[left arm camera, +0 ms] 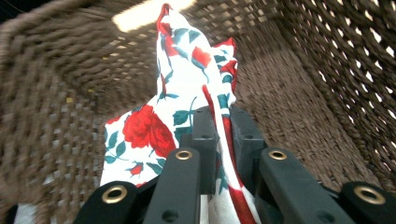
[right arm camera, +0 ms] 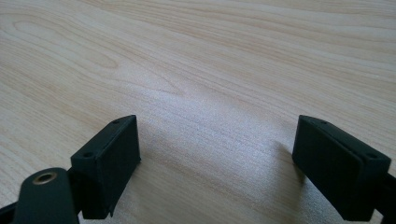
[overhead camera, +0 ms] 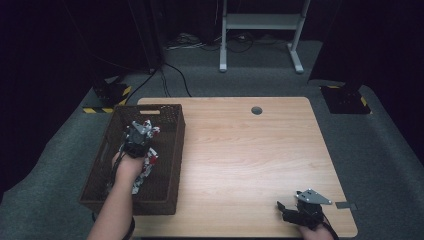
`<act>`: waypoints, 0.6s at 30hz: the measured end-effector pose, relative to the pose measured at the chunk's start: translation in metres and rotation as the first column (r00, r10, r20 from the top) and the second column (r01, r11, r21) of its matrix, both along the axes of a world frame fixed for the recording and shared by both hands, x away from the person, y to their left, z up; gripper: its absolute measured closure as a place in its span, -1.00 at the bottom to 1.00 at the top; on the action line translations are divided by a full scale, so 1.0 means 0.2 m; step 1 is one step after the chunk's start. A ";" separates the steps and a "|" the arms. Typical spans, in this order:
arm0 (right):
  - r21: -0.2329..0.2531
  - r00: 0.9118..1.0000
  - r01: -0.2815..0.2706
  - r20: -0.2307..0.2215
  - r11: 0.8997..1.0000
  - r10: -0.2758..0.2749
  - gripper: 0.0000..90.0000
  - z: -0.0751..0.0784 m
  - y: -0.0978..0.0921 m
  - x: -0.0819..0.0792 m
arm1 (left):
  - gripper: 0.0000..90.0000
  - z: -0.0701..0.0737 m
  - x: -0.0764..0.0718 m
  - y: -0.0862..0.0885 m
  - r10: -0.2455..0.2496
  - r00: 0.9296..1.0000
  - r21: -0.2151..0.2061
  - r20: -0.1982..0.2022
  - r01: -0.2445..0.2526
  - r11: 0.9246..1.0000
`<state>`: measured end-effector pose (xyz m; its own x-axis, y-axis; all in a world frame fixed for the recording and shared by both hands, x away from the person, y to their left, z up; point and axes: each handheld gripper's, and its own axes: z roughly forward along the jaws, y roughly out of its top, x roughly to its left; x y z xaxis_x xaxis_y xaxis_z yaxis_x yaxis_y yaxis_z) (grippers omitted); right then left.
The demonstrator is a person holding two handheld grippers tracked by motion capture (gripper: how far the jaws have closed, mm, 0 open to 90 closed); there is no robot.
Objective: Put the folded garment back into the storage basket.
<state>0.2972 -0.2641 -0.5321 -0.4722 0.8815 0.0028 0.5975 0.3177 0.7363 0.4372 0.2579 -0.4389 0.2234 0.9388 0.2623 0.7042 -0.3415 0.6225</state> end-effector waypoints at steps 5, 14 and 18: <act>0.006 1.000 -0.001 0.000 1.000 0.001 -0.67 0.00 0.00 0.00 | 0.66 -0.07 0.07 -0.11 -0.027 0.995 -0.026 -0.091 0.025 0.999; 0.008 1.000 -0.008 0.000 1.000 0.008 -0.67 0.00 -0.01 0.00 | 0.07 0.08 0.05 -0.17 -0.034 0.999 -0.118 0.022 0.036 0.992; 0.007 1.000 -0.006 -0.002 1.000 0.006 -0.67 0.00 0.00 0.00 | -0.05 0.11 0.01 -0.13 -0.035 0.999 -0.144 0.037 0.040 0.989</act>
